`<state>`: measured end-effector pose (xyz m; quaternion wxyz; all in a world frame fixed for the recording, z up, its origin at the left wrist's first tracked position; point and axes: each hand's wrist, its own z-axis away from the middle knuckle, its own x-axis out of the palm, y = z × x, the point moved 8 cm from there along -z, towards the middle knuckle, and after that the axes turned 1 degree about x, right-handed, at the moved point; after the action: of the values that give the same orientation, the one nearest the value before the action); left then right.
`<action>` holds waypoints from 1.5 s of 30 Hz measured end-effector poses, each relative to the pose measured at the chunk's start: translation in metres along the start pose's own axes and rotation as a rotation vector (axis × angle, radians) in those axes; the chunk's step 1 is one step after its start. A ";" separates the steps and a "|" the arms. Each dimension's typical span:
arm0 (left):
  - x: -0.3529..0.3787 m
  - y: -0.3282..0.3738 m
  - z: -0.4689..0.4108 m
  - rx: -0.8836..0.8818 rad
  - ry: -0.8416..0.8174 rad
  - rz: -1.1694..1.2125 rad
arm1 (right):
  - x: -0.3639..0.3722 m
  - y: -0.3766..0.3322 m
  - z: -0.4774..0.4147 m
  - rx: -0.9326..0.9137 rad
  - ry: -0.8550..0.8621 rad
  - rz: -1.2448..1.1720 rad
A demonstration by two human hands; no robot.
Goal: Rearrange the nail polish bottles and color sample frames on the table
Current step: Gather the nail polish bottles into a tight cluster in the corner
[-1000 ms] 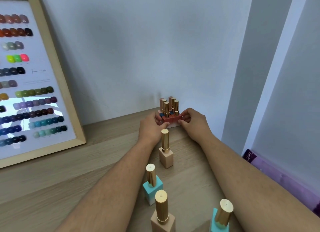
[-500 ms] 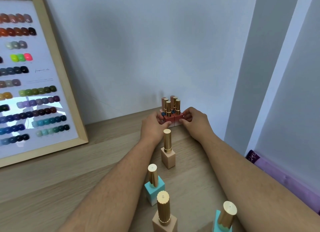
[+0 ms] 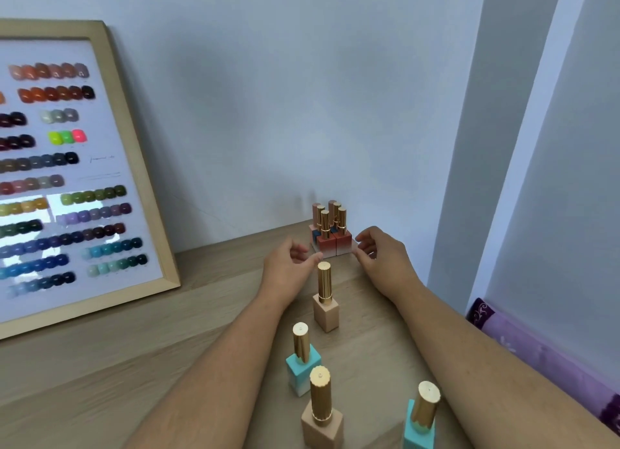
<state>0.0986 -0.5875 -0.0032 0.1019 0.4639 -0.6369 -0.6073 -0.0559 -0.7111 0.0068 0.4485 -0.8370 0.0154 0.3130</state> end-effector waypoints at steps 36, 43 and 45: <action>-0.058 0.002 0.146 0.045 -0.216 -0.018 | -0.078 -0.043 0.196 0.078 -0.173 0.043; -0.063 -0.006 0.114 -0.027 -0.056 0.016 | -0.053 -0.025 0.135 0.173 -0.042 0.047; -0.058 -0.007 0.100 -0.035 -0.034 0.009 | -0.043 -0.021 0.112 0.162 -0.006 0.085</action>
<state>0.0645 -0.4773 -0.0078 0.1018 0.4489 -0.6300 -0.6255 -0.1412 -0.6246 0.0006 0.5011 -0.7956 0.0748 0.3322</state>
